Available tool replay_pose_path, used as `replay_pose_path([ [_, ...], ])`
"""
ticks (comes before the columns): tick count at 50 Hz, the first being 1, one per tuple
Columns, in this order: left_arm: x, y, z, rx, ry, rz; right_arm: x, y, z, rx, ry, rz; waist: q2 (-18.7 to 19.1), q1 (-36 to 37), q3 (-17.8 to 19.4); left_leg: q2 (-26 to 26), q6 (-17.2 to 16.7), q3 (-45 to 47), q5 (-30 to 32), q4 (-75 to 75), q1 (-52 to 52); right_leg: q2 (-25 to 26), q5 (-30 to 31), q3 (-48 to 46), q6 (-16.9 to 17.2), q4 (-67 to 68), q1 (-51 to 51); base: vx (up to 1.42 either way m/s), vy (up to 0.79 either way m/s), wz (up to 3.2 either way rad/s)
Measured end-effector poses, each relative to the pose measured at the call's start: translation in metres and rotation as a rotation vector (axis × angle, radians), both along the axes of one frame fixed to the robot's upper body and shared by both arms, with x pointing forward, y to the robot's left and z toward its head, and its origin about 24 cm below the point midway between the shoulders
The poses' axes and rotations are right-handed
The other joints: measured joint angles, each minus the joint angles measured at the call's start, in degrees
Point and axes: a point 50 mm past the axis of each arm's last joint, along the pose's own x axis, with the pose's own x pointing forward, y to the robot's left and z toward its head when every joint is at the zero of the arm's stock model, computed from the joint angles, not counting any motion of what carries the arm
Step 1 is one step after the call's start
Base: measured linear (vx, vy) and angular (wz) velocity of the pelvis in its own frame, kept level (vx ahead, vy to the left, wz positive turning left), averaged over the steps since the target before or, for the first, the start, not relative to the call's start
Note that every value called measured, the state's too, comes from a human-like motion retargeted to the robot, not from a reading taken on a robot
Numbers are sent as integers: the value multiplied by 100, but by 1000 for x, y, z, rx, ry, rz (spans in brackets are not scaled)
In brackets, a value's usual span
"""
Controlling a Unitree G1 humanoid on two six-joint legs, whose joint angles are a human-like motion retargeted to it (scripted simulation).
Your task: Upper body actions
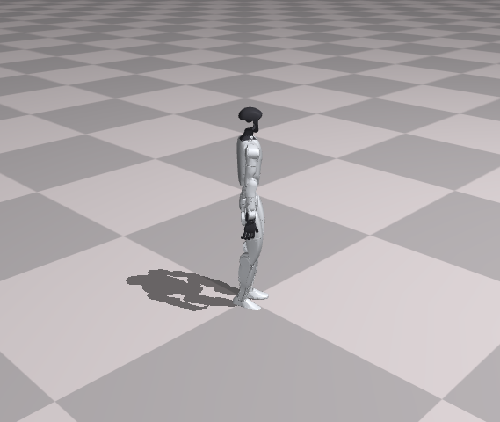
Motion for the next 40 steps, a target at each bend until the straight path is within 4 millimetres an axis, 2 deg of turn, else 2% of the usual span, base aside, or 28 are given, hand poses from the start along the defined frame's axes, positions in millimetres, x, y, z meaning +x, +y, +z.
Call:
replay_pose_path([
  [3,-14,3,1,0,68,-24,8,-2,0,-5,-32,29,34,-77,-73,-3,4,-22,14,-19,40,-31,-18,-92,40,14,45,10,6,21],
  [7,-26,13,3,42,144,-74,33,0,0,13,-109,86,70,-238,-106,44,47,259,-1,-109,101,13,49,-13,-8,91,-64,-2,-1,-43],
  [13,-17,24,5,45,138,-166,78,17,4,81,-273,208,100,-451,-15,251,64,1179,-123,-285,166,161,248,365,-122,154,-431,-15,-10,-156],
  [15,-16,28,5,46,136,-181,86,22,6,113,-309,259,146,-524,-44,383,47,1574,-180,-349,162,170,83,36,-218,127,-506,-19,-12,-225],
  [18,-15,35,7,59,135,-179,89,26,8,132,-336,328,198,-573,-63,605,-36,2289,-324,-407,223,-66,-213,-1479,-179,-2,-335,-24,-17,-251],
  [23,-20,41,7,77,122,-117,76,16,5,85,-283,376,264,-542,-167,932,-270,3770,-613,-470,432,-164,-485,-3105,-35,-35,-115,-23,-20,-276],
  [28,-34,36,6,57,129,-3,50,-4,2,14,-160,202,415,-755,-404,1160,-566,4943,-857,-459,589,-175,-31,-4135,-199,-70,122,-20,-21,-242],
  [30,-40,34,6,45,143,19,37,-11,2,-3,-105,68,459,-833,-487,1193,-671,5238,-934,-427,645,-185,149,-4190,-215,-124,189,-16,-22,-206],
  [33,-44,34,6,45,160,10,17,-20,4,-29,-33,-159,395,-910,-594,1136,-851,5607,-1025,-318,762,-173,116,-3767,172,-346,187,-9,-22,-173],
  [37,-41,33,5,51,157,-26,-10,-26,8,-73,48,-405,404,-900,-700,1271,-1083,6049,-935,-125,993,-39,119,-3152,121,-510,32,-3,-24,-143],
  [40,-35,24,3,46,111,0,-20,-28,10,-104,83,-460,338,-916,-679,1371,-1152,6158,-625,129,1199,4,86,-2644,37,-555,-31,-6,-30,-144],
])
